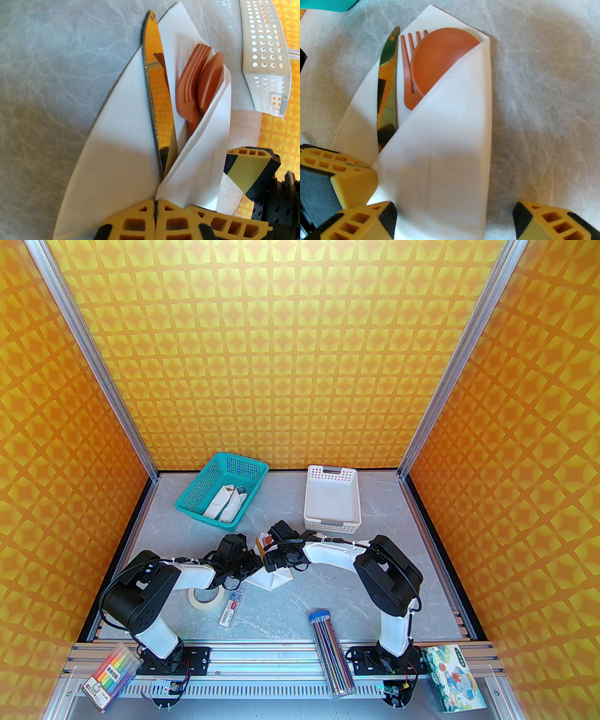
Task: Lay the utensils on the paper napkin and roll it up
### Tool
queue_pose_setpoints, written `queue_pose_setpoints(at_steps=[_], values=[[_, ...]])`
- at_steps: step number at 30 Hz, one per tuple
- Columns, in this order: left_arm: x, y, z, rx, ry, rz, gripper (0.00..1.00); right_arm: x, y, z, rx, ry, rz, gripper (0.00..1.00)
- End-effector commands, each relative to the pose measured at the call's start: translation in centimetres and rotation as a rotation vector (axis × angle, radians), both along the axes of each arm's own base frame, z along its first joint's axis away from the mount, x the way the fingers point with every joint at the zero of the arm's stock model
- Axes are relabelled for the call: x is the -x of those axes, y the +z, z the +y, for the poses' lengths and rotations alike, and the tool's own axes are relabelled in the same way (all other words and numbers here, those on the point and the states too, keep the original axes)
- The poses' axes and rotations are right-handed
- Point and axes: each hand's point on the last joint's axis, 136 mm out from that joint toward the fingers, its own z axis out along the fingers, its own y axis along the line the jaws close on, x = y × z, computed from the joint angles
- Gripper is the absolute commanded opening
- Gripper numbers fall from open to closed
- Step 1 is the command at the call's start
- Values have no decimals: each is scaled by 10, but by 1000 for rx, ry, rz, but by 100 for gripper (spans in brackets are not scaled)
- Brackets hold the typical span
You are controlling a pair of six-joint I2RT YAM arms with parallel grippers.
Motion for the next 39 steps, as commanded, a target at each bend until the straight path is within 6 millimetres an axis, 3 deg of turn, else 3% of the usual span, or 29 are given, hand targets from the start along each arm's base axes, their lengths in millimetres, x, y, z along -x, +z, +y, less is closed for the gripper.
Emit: queue_pose_setpoints(at_steps=[1, 17, 26, 39], values=[[15, -22, 7, -42, -8, 81, 0, 2, -17, -9, 55, -19, 28, 86], [15, -22, 7, -40, -8, 80, 0, 4, -26, -4, 56, -3, 64, 87], [17, -24, 8, -44, -8, 87, 0, 5, -32, -14, 110, -20, 71, 84], [18, -28, 9, -50, -7, 96, 0, -11, 0, -27, 125, -57, -1, 79]])
